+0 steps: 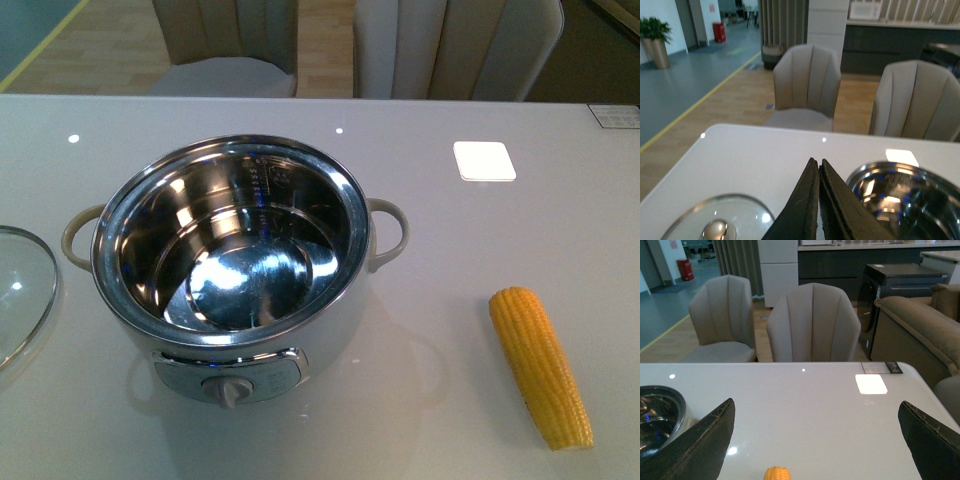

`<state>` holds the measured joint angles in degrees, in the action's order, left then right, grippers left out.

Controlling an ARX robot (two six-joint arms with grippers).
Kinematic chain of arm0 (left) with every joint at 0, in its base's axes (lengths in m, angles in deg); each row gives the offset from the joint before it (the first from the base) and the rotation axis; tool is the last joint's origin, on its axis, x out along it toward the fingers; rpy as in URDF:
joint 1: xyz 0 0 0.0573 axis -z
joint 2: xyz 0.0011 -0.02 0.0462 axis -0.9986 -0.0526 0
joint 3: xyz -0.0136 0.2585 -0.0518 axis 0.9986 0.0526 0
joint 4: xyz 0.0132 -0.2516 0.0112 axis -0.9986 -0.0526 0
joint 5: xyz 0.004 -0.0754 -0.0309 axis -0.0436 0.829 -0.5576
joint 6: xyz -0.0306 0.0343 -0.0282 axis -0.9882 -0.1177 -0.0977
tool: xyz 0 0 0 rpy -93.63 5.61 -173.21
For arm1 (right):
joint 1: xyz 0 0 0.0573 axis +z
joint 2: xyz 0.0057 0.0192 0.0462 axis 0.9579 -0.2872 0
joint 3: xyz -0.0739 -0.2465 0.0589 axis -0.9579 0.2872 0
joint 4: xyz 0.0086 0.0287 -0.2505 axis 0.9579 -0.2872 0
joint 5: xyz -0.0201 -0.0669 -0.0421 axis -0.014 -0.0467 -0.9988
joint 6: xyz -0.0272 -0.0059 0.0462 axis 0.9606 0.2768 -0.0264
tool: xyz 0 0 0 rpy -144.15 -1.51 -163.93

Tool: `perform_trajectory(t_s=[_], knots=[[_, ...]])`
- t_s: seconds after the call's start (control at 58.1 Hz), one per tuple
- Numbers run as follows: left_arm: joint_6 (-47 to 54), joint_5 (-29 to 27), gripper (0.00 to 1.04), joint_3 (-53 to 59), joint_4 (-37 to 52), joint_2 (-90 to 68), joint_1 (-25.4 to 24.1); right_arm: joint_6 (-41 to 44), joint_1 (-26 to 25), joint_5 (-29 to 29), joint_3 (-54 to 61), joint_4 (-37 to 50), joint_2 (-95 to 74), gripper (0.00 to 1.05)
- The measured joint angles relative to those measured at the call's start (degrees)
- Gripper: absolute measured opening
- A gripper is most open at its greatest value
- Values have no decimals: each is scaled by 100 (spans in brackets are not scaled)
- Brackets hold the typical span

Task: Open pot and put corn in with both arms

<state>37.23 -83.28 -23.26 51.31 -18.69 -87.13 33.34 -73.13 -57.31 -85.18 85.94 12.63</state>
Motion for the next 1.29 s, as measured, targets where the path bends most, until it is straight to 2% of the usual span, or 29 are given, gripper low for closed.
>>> perform_trajectory(t_s=[0.069, 0.258, 0.413, 0.448, 0.482, 0.517, 0.586, 0.655, 0.827, 0.999, 1.171, 1.292], knots=[[0, 2, 3, 0, -564, 514, 0, 0, 0, -2, 0, 0, 0, 96], [-7, 2, 4, 0, -634, 699, 0, 0, 0, 0, 0, 0, 0, 96], [0, 2, 33, 0, -634, 702, 0, -22, 4, -33, -4, -17, -15, 96], [0, 4, 40, 0, -636, 702, 0, -271, 114, -424, -170, -485, -223, 96], [-2, -2, 46, 0, -640, 702, 0, -699, 348, -1128, -590, -1458, -811, 96], [-2, -2, 51, 0, -640, 704, 0, -1139, 452, -1515, -879, -2114, -1340, 96], [0, 9, 62, 0, -643, 708, 0, -1742, 575, -1801, -1187, -2951, -2140, 96], [0, 2, 72, 0, -643, 708, 0, -2048, 647, -1801, -1215, -3058, -2608, 96], [4, 2, 99, 0, -643, 710, 0, -2129, 715, -1434, -1377, -2199, -3733, 96], [13, 2, 98, 0, -643, 710, 0, -1744, 562, -1119, -1633, -962, -5357, 96], [15, 2, 98, 0, -643, 710, 0, -927, 317, -811, -2068, 573, -7346, 96], [15, 2, 98, 0, -643, 710, 0, -332, 297, -492, -2319, 1217, -8583, 96]])
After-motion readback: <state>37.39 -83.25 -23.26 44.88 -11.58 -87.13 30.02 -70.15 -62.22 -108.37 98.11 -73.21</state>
